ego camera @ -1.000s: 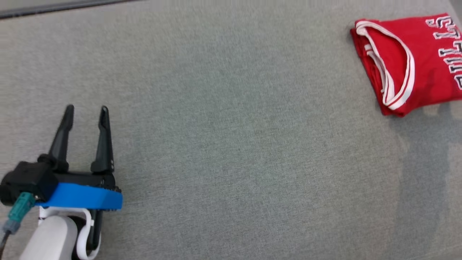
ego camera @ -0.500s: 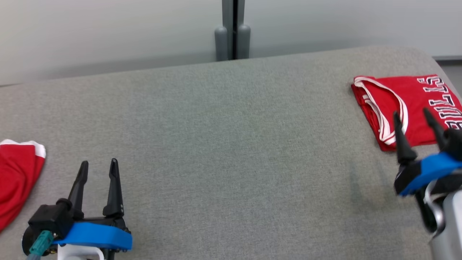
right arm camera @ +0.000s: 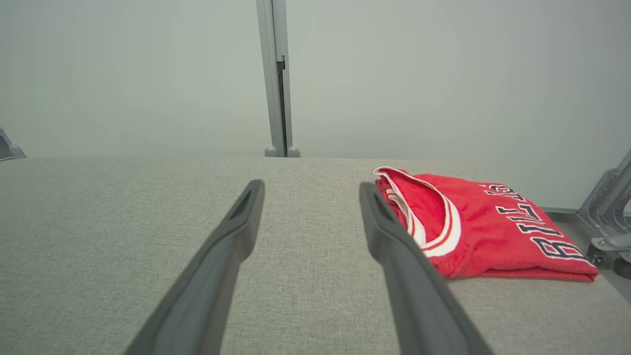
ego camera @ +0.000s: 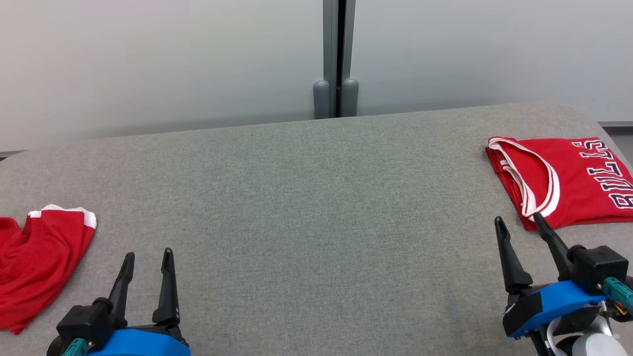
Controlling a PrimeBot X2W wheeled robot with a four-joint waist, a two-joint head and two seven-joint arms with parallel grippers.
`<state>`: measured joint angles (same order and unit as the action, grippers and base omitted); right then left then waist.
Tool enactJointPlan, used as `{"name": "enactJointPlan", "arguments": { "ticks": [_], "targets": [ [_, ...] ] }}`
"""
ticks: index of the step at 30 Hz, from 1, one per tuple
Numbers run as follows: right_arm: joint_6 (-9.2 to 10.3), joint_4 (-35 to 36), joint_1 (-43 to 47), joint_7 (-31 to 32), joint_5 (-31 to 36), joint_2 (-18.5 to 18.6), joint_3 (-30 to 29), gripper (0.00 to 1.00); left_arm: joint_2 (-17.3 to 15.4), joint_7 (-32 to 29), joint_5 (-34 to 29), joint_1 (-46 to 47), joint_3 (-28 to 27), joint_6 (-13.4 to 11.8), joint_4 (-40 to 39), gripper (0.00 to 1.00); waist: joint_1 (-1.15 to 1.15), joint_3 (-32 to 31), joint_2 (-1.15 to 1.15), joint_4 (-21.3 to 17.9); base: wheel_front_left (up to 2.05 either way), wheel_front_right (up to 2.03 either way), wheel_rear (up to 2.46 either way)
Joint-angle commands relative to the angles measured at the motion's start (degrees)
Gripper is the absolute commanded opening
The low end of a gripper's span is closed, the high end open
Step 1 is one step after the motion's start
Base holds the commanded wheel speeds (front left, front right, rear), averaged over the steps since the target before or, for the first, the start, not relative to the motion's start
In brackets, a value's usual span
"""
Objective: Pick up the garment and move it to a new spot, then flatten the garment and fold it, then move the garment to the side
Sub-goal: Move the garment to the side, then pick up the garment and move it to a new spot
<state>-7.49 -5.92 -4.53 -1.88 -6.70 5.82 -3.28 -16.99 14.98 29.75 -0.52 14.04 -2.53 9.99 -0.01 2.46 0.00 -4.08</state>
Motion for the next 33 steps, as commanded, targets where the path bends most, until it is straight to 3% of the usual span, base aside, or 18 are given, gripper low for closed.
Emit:
{"name": "enactJointPlan", "arguments": {
  "ticks": [1, 18, 24, 33],
  "targets": [
    [-0.01, 0.8, 1.3, 0.2, -0.3, -0.4, -0.1, 1.00, 0.2, 0.2, -0.3, -0.5, 0.0, 0.1, 0.2, 1.00, 0.01, -0.2, 0.00, 0.2, 0.00, 0.00, 0.00],
    [-0.01, 1.7, 3.9, 0.4, -0.3, -1.8, 0.3, 1.00, 0.7, 0.2, -1.2, 0.8, -0.6, 0.9, 0.4, 1.00, 0.01, -0.1, 0.00, 1.3, 0.00, 0.00, 0.00],
    [-0.01, 1.4, 4.1, -0.8, -0.2, -1.8, 0.6, 1.00, 1.0, 0.2, -1.5, 0.7, -1.0, 1.0, 0.2, 1.00, 0.01, 0.1, 0.00, 4.8, 0.00, 0.00, 0.00],
    [-0.01, 0.5, 4.2, -2.3, 1.2, -1.8, 0.6, 1.00, 1.3, 0.3, -1.8, -0.5, -1.8, 1.3, 0.0, 1.00, 0.01, -0.1, 0.00, 13.3, 0.00, 0.00, 0.00]
  ]
}}
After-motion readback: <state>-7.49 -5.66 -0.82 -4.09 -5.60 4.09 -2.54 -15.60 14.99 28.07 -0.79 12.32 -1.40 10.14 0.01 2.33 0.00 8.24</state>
